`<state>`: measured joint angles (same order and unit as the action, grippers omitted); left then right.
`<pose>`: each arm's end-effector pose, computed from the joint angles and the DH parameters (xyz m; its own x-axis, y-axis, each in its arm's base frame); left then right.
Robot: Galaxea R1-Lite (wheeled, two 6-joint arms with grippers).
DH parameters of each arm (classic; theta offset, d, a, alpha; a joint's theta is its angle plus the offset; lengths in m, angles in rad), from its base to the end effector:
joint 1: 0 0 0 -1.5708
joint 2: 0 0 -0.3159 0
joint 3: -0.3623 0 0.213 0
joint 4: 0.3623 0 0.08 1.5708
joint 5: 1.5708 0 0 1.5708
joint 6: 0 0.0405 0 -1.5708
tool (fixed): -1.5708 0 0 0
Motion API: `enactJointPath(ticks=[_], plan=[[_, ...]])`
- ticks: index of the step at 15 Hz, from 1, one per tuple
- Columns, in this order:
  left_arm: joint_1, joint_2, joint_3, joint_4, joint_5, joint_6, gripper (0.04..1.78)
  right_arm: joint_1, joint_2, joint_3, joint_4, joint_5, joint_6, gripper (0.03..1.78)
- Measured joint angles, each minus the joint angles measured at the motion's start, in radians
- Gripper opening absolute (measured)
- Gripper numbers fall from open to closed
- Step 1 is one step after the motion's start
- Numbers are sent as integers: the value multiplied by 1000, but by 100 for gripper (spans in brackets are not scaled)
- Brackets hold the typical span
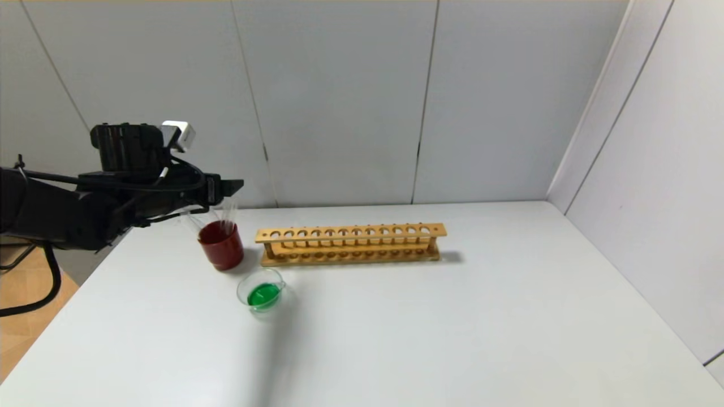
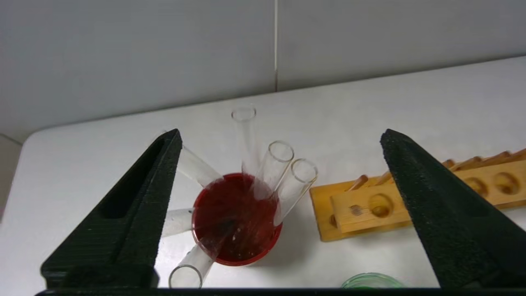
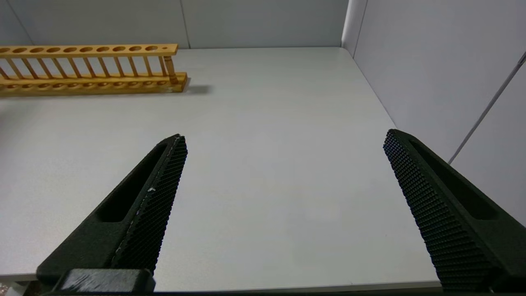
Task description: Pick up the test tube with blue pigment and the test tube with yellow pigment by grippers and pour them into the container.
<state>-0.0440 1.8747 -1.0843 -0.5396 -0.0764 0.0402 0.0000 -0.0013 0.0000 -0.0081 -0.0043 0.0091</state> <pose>0.4044 -0.0209 0.1831 0.9616 -0.1187 -0.2475 0.1276 0.9916 0.0200 0.0037 -0.0002 0.0765 0.9999 -0.0043 0.0094 0.0042 0.9999 0.0091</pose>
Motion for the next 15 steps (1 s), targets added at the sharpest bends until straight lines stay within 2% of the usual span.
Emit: enactJointPath(ticks=[3,7,15], plan=[[-5,-105,5,29,9,-1,175,0,0,0,0,0,0,175],[-5,-318,26,140,47,0,175,0,0,0,0,0,0,175],[-6,-993,202,470,87,7,175,0,0,0,0,0,0,175]])
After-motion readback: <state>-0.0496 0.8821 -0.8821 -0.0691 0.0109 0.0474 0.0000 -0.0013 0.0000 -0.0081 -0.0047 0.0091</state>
